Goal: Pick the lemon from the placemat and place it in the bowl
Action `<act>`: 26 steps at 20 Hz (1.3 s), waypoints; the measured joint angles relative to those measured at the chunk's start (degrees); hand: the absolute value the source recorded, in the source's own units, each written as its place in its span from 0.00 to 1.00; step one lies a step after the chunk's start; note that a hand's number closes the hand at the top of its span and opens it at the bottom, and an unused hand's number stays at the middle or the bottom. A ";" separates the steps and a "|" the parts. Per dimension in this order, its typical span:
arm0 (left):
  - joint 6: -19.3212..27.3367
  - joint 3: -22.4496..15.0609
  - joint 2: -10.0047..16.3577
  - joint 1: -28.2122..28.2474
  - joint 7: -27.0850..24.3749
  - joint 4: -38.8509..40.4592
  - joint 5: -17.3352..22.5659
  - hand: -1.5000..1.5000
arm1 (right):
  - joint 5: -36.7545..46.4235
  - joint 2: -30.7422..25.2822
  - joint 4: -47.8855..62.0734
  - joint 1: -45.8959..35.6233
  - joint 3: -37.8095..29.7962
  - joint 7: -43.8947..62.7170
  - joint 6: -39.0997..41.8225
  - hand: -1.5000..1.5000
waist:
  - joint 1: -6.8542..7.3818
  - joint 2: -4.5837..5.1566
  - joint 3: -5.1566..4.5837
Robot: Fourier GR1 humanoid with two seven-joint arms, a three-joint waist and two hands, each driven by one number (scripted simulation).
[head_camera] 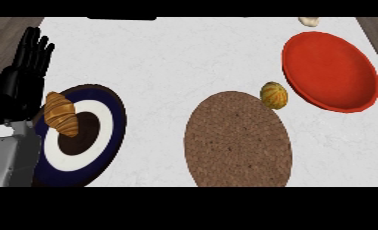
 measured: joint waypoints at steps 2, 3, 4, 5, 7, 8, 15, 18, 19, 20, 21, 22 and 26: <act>-0.51 0.36 0.28 0.06 -0.65 0.86 0.15 0.50 | -0.20 1.30 -1.28 -2.17 2.13 2.03 1.24 1.00 | -0.17 0.00 -0.03; -0.64 0.42 0.49 -0.21 -0.47 0.87 0.18 0.50 | -0.21 1.84 -1.92 -3.63 3.31 3.35 2.08 1.00 | -0.14 0.00 -0.01; -1.31 1.06 1.19 -0.38 -0.50 1.37 0.68 0.50 | -0.37 2.73 -3.01 -4.42 4.31 4.46 2.71 1.00 | -0.31 -0.04 -0.03; -0.91 0.80 0.96 -0.61 -0.09 1.12 0.42 0.50 | -0.34 4.05 -3.99 -5.25 5.48 5.64 3.05 1.00 | -0.38 -0.07 -0.03; -0.54 0.42 0.60 -0.65 0.28 0.90 0.07 0.50 | -0.20 6.77 -5.62 -7.07 7.74 8.16 3.81 1.00 | -0.44 -0.10 -0.03; -0.50 0.46 0.46 -0.26 -0.15 0.90 -0.04 0.50 | -0.41 8.38 -6.65 -7.41 8.50 9.50 4.18 1.00 | -0.60 -0.14 -0.04; -0.75 1.15 0.66 0.72 0.17 0.01 0.21 0.50 | -0.43 17.59 -11.86 -7.49 12.84 15.72 3.99 1.00 | -1.18 -0.21 0.01; -0.55 1.15 0.12 0.60 -0.78 0.60 0.00 0.50 | 0.97 22.00 -12.67 -7.16 14.82 17.87 0.47 1.00 | -1.19 -0.16 0.01; -0.15 0.84 -0.12 0.14 -0.56 0.60 -0.37 0.50 | 2.13 22.88 -12.09 -7.11 15.64 17.91 -1.47 1.00 | -1.09 -0.09 0.03; -0.18 0.92 -0.10 -0.17 -0.57 0.93 -0.32 0.50 | 3.27 23.93 -11.46 -7.10 16.50 18.08 -3.29 1.00 | -1.01 -0.04 0.04; -0.66 1.06 0.18 0.05 -0.64 0.90 -0.12 0.50 | 4.35 25.02 -11.06 -6.83 17.23 18.46 -5.29 1.00 | -0.94 -0.02 0.04; -0.50 1.19 0.34 0.15 -0.15 0.33 -0.14 0.50 | 5.16 26.13 -11.59 -6.22 18.03 19.43 -6.41 1.00 | -1.01 -0.07 0.04; -0.90 1.10 0.33 0.38 0.14 0.00 0.04 0.50 | 7.37 29.82 -5.54 -6.50 18.08 22.20 -12.83 0.00 | -0.56 0.11 0.09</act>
